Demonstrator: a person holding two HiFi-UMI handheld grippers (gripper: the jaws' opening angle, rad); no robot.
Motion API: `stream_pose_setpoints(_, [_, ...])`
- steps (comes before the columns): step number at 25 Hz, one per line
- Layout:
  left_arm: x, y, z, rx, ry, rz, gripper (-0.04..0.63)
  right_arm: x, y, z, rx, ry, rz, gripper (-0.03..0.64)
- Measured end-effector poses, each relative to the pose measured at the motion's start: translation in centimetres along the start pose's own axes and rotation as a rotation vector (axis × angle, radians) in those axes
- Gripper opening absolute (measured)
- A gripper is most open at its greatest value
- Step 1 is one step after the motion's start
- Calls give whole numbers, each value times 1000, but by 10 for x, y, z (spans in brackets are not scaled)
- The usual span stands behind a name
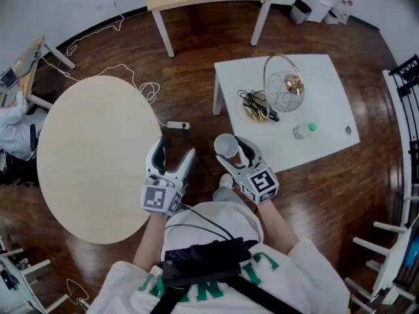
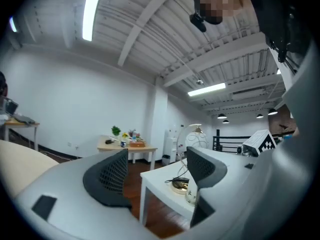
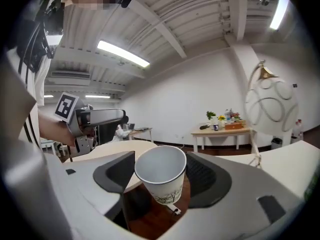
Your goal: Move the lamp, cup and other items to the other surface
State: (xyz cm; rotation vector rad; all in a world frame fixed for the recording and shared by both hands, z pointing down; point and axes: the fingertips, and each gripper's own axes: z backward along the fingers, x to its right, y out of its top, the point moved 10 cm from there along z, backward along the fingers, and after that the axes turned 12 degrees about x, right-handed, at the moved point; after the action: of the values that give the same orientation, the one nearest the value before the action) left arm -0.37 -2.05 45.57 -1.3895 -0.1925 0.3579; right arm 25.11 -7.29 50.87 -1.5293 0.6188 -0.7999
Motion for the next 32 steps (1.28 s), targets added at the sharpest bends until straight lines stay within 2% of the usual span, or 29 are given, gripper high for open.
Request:
stream_pose_setpoints(6, [-95, 33, 105, 43, 254, -50, 351, -83, 1, -111, -27, 220, -7, 342])
stream_pose_setpoints(11, [-130, 56, 175, 76, 466, -65, 351, -159, -1, -203, -55, 484, 6, 341])
stream_pose_setpoints(17, [-172, 67, 269, 94, 656, -110, 345, -270, -16, -289, -97, 695, 19, 342])
stream_pose_setpoints(21, [-184, 83, 313, 69, 731, -121, 345, -338, -31, -333, -127, 799, 27, 342])
stream_pose_setpoints(24, [-188, 89, 339, 81, 820, -104, 345, -382, -50, -361, -149, 859, 33, 342])
stream_pose_setpoints(27, [-193, 74, 373, 78, 885, -128, 342, -420, -83, -383, -202, 886, 32, 342])
stream_pose_setpoints(32, [-206, 77, 419, 31, 970, -132, 341, -480, -130, -410, -232, 931, 68, 347])
